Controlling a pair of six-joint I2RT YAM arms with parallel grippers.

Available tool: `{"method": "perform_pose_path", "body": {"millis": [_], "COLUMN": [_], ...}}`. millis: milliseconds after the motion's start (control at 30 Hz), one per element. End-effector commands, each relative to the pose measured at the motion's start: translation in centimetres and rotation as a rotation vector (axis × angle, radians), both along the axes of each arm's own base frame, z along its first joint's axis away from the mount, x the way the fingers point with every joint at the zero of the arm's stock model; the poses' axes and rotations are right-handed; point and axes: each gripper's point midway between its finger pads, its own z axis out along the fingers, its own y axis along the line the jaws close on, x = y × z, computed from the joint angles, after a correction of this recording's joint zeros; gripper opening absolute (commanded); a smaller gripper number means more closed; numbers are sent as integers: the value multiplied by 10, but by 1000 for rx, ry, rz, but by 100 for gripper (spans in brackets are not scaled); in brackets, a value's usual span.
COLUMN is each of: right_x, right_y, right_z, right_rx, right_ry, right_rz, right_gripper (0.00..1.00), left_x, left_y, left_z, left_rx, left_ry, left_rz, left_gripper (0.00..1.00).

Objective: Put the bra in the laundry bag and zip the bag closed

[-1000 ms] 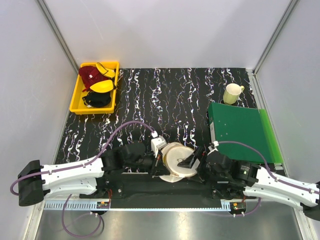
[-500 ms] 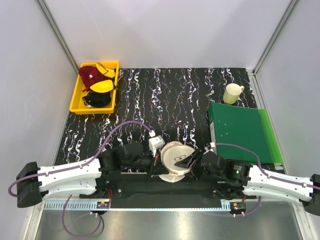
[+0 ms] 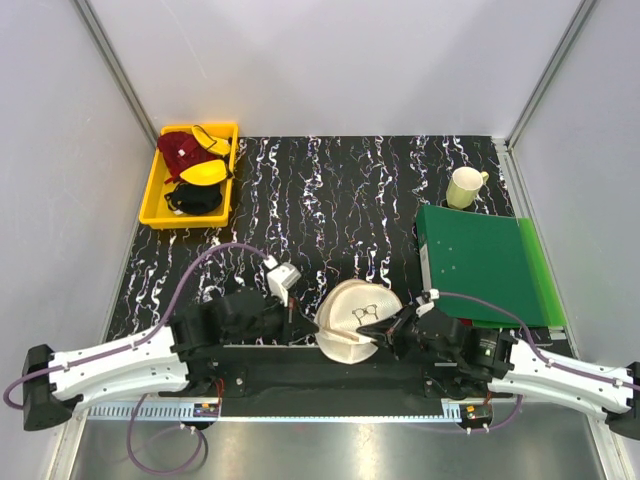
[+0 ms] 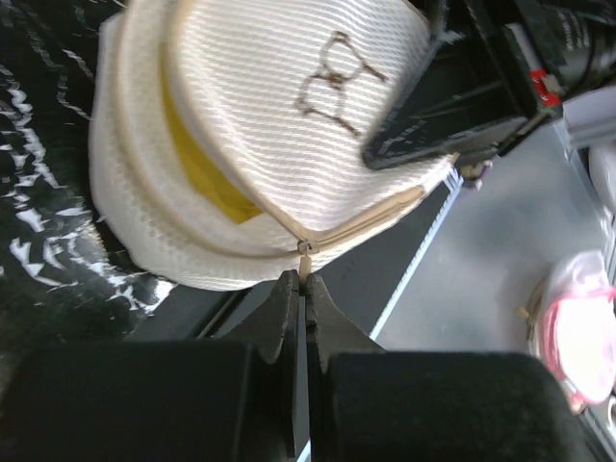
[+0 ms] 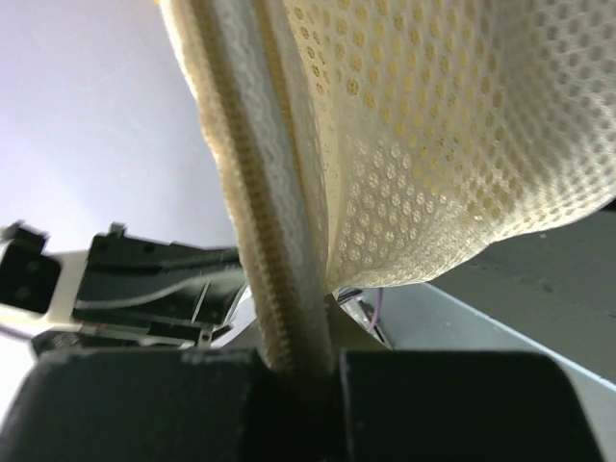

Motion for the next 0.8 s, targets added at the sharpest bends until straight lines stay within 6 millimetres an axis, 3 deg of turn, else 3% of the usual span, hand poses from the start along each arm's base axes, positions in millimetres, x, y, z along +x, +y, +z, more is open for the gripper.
{"method": "perform_pose_path", "body": {"millis": [0,100,200,267,333,367,400,433,467,533,633,767], "right_x": [1,-3,-12,-14,-12,-11,-9,-7,-4,-3,-1,8], "right_y": [-7,-9,-10,-11,-15,-16,-22,-22,-25,-26,-28,-34], "right_z": [-1,4,-7,-13,-20,-13,-22,-12,-14,-6,8,28], "right_rx": [-6,-16,-46,-76,-134,-145,-214,-226,-267,-288,-299,-401], "right_ry": [-26,-119,-131,-138,-136,-142,-134,-155,-157,-181,-216,-343], "right_rz": [-14,47,104,126,120,117,107,108,99,110,118,149], "right_gripper": [0,0,0,9,18,32,40,49,67,78,89,100], "left_x": [23,34,25,11,4,3,6,9,18,35,68,98], "left_y": [33,40,20,2,-6,-10,-14,-15,-15,-14,-2,8], "left_z": [-19,-20,4,36,50,64,63,63,66,55,51,85], "left_rx": [79,65,-74,-224,-284,-330,-317,-306,-282,-201,-57,6], "left_ry": [1,10,-5,-34,-40,-58,-52,-55,-72,-57,-76,-185], "left_rz": [186,225,107,-16,-71,-90,-85,-76,-39,44,217,283], "left_gripper": [0,0,0,0,0,0,0,0,0,0,0,0]}}
